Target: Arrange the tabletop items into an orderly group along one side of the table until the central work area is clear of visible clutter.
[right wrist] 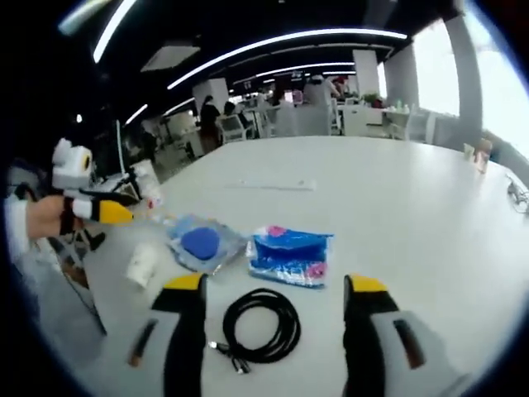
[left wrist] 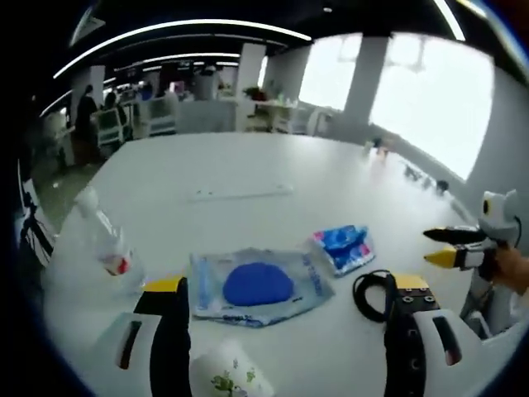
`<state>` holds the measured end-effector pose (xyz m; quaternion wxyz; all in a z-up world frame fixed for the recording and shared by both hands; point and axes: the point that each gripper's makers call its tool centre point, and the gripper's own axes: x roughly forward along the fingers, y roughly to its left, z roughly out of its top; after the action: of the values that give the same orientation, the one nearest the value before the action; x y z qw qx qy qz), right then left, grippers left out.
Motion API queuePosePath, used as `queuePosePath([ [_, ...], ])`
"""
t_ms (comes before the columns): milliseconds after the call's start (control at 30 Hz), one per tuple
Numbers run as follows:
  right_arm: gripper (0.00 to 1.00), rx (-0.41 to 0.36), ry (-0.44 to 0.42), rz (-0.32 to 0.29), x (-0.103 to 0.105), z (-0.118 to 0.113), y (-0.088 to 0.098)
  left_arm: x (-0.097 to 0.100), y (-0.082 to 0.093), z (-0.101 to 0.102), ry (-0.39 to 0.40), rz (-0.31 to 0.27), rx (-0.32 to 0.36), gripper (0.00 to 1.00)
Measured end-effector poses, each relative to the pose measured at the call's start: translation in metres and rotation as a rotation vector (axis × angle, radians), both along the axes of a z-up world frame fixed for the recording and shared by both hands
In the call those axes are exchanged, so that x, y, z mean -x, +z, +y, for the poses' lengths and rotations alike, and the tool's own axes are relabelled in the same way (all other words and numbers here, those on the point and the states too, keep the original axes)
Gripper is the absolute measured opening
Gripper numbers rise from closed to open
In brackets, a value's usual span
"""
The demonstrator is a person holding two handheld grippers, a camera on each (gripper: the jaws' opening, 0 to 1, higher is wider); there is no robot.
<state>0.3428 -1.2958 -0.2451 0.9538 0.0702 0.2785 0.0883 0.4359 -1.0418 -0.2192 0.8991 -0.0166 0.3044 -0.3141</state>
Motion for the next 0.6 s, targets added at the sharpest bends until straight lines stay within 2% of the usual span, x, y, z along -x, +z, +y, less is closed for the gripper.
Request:
queuePosePath([
  [67, 0.66, 0.003, -0.014, 0.018, 0.008, 0.001, -0.002, 0.002, 0.004, 0.013, 0.003, -0.005, 0.003, 0.96],
  [300, 0.65, -0.013, -0.068, 0.022, 0.027, 0.001, 0.002, 0.008, 0.007, 0.050, 0.010, -0.009, 0.002, 0.95],
  [600, 0.65, -0.029, -0.098, 0.033, 0.038, 0.014, 0.006, 0.014, 0.008, 0.090, 0.032, 0.009, 0.009, 0.95],
])
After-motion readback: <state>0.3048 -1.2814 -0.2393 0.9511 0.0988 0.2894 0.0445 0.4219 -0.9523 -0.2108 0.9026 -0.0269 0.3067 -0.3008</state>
